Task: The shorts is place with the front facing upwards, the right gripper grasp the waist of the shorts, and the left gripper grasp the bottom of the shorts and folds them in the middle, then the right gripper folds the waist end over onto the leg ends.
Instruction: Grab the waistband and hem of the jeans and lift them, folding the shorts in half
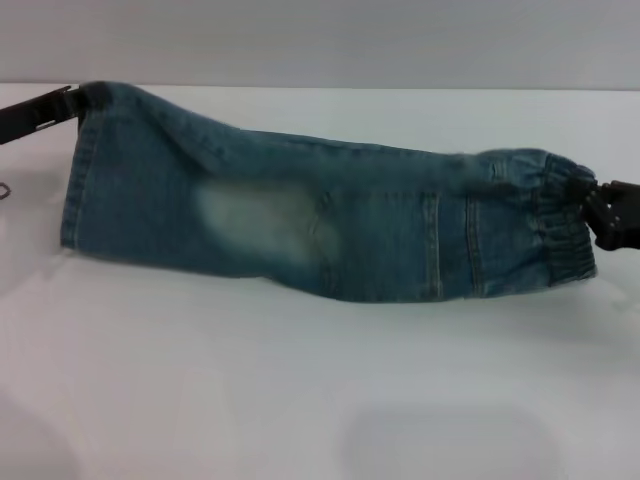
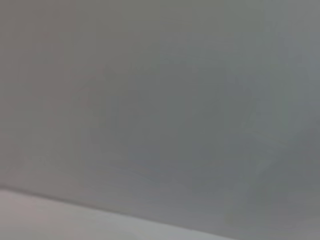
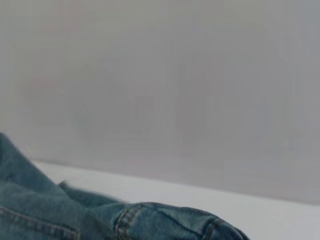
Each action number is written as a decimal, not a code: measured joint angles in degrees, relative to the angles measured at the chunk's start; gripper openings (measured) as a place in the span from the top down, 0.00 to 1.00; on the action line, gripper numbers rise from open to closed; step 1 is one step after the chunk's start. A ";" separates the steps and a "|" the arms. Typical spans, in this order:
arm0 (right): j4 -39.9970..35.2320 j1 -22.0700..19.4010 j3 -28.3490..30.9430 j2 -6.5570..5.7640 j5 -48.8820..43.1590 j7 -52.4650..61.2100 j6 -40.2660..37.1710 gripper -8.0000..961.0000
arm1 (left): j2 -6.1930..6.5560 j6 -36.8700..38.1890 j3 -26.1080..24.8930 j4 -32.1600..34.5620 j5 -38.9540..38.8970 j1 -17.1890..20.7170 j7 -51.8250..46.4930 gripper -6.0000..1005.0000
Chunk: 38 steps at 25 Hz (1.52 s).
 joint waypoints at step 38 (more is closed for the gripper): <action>11.08 7.55 -1.14 0.30 8.34 -8.50 20.14 0.92 | -2.82 -20.03 7.05 -1.36 -1.35 -3.80 11.66 0.83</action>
